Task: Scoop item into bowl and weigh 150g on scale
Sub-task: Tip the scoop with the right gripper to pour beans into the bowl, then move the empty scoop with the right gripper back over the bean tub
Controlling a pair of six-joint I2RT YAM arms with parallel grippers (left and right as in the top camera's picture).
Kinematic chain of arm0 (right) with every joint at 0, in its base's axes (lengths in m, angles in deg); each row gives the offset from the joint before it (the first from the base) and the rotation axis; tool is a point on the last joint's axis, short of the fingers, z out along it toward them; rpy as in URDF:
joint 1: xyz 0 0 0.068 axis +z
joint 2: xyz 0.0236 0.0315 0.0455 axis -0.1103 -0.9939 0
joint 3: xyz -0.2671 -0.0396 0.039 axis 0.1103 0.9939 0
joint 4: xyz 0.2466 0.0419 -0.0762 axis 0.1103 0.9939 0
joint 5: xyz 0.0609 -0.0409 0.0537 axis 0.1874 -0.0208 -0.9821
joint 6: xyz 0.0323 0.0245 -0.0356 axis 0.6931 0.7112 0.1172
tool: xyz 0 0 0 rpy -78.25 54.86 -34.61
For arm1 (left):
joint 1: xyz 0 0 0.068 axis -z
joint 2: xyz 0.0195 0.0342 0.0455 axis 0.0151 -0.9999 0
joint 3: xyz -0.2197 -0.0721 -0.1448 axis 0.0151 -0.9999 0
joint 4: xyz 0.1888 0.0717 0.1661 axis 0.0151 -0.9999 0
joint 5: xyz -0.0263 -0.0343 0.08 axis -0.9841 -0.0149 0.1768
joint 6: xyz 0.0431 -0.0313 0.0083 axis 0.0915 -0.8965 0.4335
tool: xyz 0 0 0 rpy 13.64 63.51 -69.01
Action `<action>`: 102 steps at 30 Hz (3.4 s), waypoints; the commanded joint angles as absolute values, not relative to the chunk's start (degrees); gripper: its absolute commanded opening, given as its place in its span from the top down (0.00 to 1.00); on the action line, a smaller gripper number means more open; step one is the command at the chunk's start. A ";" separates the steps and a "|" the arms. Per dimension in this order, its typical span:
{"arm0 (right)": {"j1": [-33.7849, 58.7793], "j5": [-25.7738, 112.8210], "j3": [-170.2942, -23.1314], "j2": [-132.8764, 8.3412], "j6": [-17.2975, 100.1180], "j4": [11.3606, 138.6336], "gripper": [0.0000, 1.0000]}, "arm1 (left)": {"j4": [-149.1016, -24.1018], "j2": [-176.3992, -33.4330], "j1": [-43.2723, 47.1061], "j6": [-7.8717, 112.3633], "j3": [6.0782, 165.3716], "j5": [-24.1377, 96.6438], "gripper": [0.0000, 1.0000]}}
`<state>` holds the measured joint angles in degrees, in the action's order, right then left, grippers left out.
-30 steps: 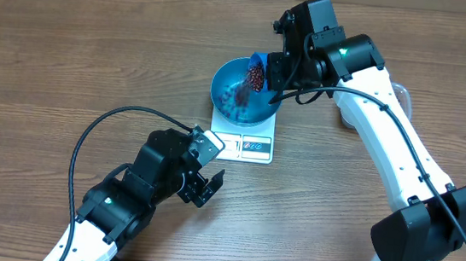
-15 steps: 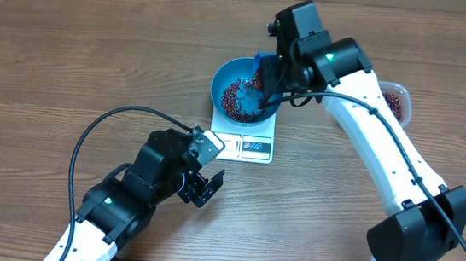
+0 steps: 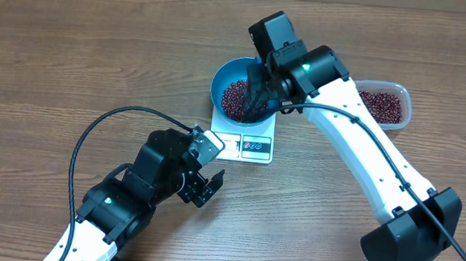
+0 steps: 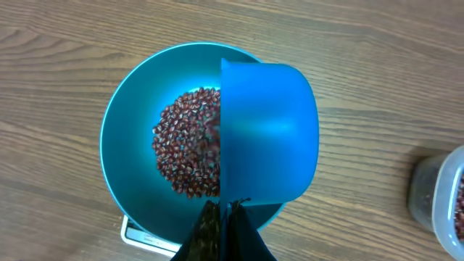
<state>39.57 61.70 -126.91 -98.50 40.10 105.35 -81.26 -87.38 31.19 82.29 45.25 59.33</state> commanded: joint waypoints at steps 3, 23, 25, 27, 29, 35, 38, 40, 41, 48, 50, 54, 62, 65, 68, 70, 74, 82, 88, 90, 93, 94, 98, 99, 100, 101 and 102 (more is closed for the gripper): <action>41.27 67.36 -128.98 -97.91 42.35 105.30 0.96 | -81.08 -87.27 30.89 82.24 45.22 58.31 0.01; 46.41 78.90 -128.98 -97.91 44.32 104.84 0.96 | -81.08 -87.27 30.89 82.24 45.22 58.31 0.01; 46.41 79.69 -128.98 -97.91 44.51 104.84 0.96 | -81.08 -87.27 30.89 82.24 45.22 58.31 0.00; 46.45 80.52 -128.98 -97.91 44.54 104.84 0.96 | -81.08 -87.27 30.89 82.24 45.22 58.31 0.00; 46.45 80.52 -128.98 -97.91 44.56 104.84 0.96 | -81.08 -87.27 30.89 82.24 45.22 58.31 0.00; 46.45 80.69 -128.98 -97.91 44.95 104.41 0.96 | -81.08 -87.27 30.89 82.24 45.22 58.31 0.00; 46.58 81.11 -128.98 -97.91 45.19 104.41 0.96 | -81.08 -87.27 30.89 82.24 45.22 58.31 0.01; 46.82 81.41 -128.98 -97.91 45.26 104.43 0.96 | -81.08 -87.27 30.89 82.24 45.22 58.31 0.01; 46.93 81.59 -128.98 -97.91 45.32 104.41 0.96 | -81.08 -87.27 30.89 82.24 45.22 58.31 0.00; 47.00 79.80 -129.20 -97.64 47.01 104.49 0.96 | -81.08 -87.27 30.89 82.24 45.22 58.31 0.01; 47.00 79.07 -129.57 -97.14 48.69 104.91 0.96 | -81.08 -87.27 30.89 82.24 45.22 58.31 0.00; 46.78 78.44 -131.35 -95.22 50.24 106.26 0.96 | -81.08 -87.27 30.89 82.24 45.22 58.31 0.01; 43.15 78.77 -134.73 -90.76 50.26 107.51 0.96 | -81.08 -87.27 30.89 82.24 45.22 58.31 0.01; 38.87 79.64 -134.73 -89.82 50.28 108.89 0.96 | -81.08 -87.27 30.89 82.24 45.22 58.31 0.00; 33.75 80.49 -134.71 -89.75 50.26 111.71 0.96 | -81.08 -87.27 30.89 82.24 45.22 58.31 0.00; 30.04 80.49 -134.65 -89.75 50.24 113.67 0.96 | -81.08 -87.27 30.89 82.24 45.22 58.31 0.00; 23.00 80.39 -134.65 -89.75 50.02 117.00 0.96 | -81.08 -87.27 30.89 82.24 45.22 58.31 0.01; 15.33 78.48 -133.62 -90.01 49.72 119.57 0.96 | -81.08 -87.27 30.89 82.24 45.22 58.31 0.00; 15.04 78.51 -131.63 -92.38 49.58 119.42 0.96 | -81.08 -87.27 30.89 82.24 45.22 58.31 0.01; 15.04 78.48 -130.93 -93.77 49.61 119.42 0.96 | -81.08 -87.27 30.89 82.24 45.22 58.31 0.01; 15.04 78.48 -129.77 -95.50 49.61 118.90 0.96 | -81.08 -87.27 30.89 82.24 45.22 58.31 0.00; 15.04 78.46 -129.64 -96.09 49.61 118.85 0.96 | -81.08 -87.27 30.89 82.24 45.22 58.31 0.01; 15.04 77.30 -129.60 -97.62 49.58 118.66 0.96 | -81.08 -87.27 30.89 82.24 45.22 58.31 0.01; 15.04 76.65 -129.60 -97.75 49.61 118.61 0.96 | -81.08 -87.27 30.89 82.24 45.22 58.31 0.01; 15.04 75.88 -129.60 -98.08 49.61 118.61 0.96 | -81.08 -87.27 30.89 82.24 45.22 58.31 0.00; 15.04 75.42 -129.60 -98.26 49.61 118.63 0.96 | -81.08 -87.27 30.89 82.24 45.22 58.31 0.01; 15.07 75.25 -129.49 -98.39 49.61 118.63 0.96 | -81.08 -87.27 30.89 82.24 45.22 58.31 0.00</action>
<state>15.04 76.49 -129.42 -98.43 49.74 118.96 -81.26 -87.38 31.19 82.29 45.25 59.36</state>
